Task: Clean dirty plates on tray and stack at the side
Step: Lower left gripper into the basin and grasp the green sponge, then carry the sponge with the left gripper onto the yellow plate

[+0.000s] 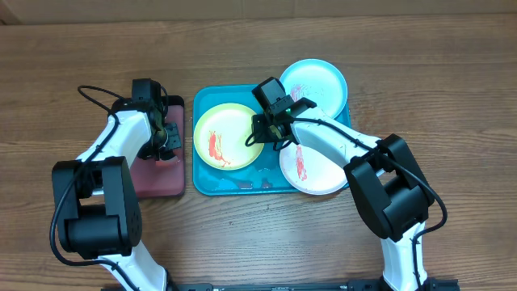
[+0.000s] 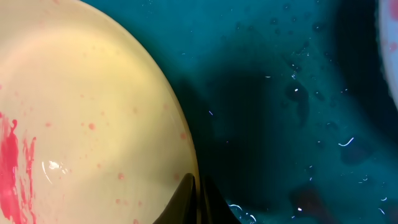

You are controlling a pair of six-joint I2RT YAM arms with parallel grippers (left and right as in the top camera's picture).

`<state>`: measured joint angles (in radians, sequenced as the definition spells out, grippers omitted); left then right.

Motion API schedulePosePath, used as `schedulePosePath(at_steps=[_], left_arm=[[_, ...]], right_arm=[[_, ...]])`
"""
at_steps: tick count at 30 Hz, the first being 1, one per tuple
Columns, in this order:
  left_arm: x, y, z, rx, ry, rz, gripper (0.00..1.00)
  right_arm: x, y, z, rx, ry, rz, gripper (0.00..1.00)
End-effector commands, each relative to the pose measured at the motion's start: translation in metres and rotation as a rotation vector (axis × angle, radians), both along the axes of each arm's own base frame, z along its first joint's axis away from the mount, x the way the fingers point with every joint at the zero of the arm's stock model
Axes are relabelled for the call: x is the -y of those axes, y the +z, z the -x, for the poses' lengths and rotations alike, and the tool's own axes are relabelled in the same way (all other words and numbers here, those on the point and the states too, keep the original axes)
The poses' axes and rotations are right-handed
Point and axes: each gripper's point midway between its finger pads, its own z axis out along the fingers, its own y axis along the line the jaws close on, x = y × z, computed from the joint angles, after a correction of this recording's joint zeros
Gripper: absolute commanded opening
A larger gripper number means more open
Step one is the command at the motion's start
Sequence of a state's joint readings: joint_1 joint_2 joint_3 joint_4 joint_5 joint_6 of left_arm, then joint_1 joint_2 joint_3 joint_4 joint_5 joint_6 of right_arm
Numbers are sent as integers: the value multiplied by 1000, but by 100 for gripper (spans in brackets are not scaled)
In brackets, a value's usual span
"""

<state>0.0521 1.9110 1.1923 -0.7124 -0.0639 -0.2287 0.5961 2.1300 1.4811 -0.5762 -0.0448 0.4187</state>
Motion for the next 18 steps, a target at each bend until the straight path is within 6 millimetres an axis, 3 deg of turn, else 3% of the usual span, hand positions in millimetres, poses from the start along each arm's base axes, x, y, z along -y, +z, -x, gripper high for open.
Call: schedulePosePath(at_steps=[1,4,11,14,16,18], left_arm=[[6,-24,20,-110,-13,18,4],[5,-2,5,-100,-13,18,4],[4,80,-37,-22,-15,13,4],[6,105,-45,3,-22,13,4],[12,119,-47,11,-37,13,4],[39,126,-47,11,-92,61,4]], right_arm=[[2,-5,0,-3,-1,27,4],[2,-5,0,-5,0,25,4],[-1,-5,2,-14,2,12,4],[-4,-5,4,-27,12,-9,4],[-7,-4,6,-38,18,-25,4],[-8,-4,7,-69,3,-65,4]])
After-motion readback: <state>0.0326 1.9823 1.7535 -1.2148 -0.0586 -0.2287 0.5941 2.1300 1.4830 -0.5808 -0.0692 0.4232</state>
